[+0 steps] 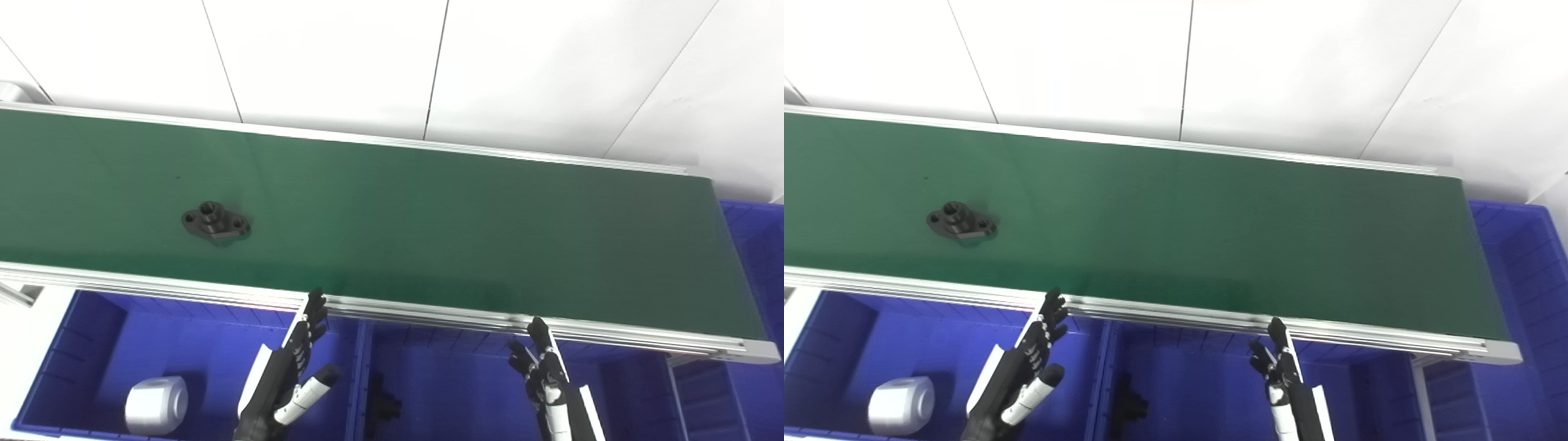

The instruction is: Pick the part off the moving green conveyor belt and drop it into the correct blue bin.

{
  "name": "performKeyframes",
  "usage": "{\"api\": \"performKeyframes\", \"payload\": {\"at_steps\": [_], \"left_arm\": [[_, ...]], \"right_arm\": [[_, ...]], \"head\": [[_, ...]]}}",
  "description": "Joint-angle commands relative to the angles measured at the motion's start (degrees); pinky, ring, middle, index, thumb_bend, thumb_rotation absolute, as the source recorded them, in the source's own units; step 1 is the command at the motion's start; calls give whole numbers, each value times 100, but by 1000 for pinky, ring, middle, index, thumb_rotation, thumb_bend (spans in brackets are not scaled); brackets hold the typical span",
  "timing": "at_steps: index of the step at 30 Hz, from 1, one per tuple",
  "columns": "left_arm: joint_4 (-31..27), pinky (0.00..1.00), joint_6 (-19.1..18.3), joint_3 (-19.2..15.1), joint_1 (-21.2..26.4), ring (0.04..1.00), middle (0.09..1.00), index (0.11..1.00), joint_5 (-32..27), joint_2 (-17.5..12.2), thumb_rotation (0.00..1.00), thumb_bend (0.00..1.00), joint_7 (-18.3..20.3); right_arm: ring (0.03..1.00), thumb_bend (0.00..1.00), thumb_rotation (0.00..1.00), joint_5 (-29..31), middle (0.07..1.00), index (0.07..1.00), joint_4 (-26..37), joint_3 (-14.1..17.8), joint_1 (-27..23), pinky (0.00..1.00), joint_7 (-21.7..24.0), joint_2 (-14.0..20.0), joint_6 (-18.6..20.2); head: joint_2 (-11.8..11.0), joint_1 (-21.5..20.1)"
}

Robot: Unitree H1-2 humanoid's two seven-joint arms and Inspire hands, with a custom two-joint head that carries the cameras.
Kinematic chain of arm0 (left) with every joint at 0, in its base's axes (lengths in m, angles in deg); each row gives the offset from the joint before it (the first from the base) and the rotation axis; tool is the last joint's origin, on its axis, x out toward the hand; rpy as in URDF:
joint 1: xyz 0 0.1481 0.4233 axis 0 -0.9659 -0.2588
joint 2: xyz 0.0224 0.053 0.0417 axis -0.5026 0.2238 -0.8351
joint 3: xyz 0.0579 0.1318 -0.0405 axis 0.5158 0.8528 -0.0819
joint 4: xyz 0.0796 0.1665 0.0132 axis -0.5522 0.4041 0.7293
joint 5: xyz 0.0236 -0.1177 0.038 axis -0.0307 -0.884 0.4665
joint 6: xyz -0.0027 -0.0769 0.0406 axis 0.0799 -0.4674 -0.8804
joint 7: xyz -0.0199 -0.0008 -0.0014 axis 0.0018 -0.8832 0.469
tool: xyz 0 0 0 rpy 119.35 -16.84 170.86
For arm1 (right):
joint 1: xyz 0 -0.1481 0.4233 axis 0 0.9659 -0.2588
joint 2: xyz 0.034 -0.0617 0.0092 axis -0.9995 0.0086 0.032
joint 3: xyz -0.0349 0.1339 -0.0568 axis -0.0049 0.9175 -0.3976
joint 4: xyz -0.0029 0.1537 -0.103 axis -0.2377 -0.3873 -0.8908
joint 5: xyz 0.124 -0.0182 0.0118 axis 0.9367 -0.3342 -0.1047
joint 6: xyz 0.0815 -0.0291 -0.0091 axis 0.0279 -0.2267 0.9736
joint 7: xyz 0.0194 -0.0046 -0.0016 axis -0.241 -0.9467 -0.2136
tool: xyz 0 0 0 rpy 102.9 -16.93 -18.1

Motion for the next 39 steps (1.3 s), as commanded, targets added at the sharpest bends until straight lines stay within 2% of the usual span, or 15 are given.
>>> {"api": "performKeyframes", "payload": {"at_steps": [1,7,11,14,15,16,20,25,33,39], "left_arm": [[-46,869,302,32,71,961,999,1000,22,31,767,818,-67],[-16,837,314,76,121,956,1000,1000,93,103,735,772,-150],[-13,831,307,106,120,942,987,1000,99,130,711,777,-193],[67,835,312,127,142,937,983,1000,171,153,709,788,-239],[141,827,354,130,155,931,981,1000,191,155,712,806,-260],[223,820,413,129,169,925,976,1000,197,161,714,823,-284],[350,777,515,152,179,904,959,994,203,122,703,843,-307],[314,762,528,152,166,892,950,976,258,126,699,832,-352],[205,766,486,173,95,904,957,997,194,92,700,832,-333],[-36,777,385,167,14,908,958,1000,112,75,688,833,-307]], "right_arm": [[917,948,944,28,1000,1000,49,43,-61,917,80,7,-339],[921,961,964,46,1000,1000,-8,108,-148,922,165,50,-337],[917,964,967,20,1000,1000,-14,161,-160,918,181,52,-313],[920,963,974,51,1000,1000,-104,207,-184,933,225,61,-366],[927,966,976,61,1000,1000,-157,217,-189,950,244,62,-399],[933,966,979,87,1000,1000,-208,228,-191,959,258,55,-425],[947,962,981,110,1000,1000,-303,249,-188,975,266,35,-463],[958,965,976,157,1000,1000,-259,256,-166,998,288,35,-418],[960,973,977,116,1000,1000,-153,253,-110,1000,272,-3,-400],[947,948,981,43,1000,1000,23,225,-45,993,272,-11,-351]], "head": [[8,15],[38,125],[53,272],[-92,547],[-252,598],[-319,614],[-407,609],[-345,565],[-244,437],[28,260]]}}
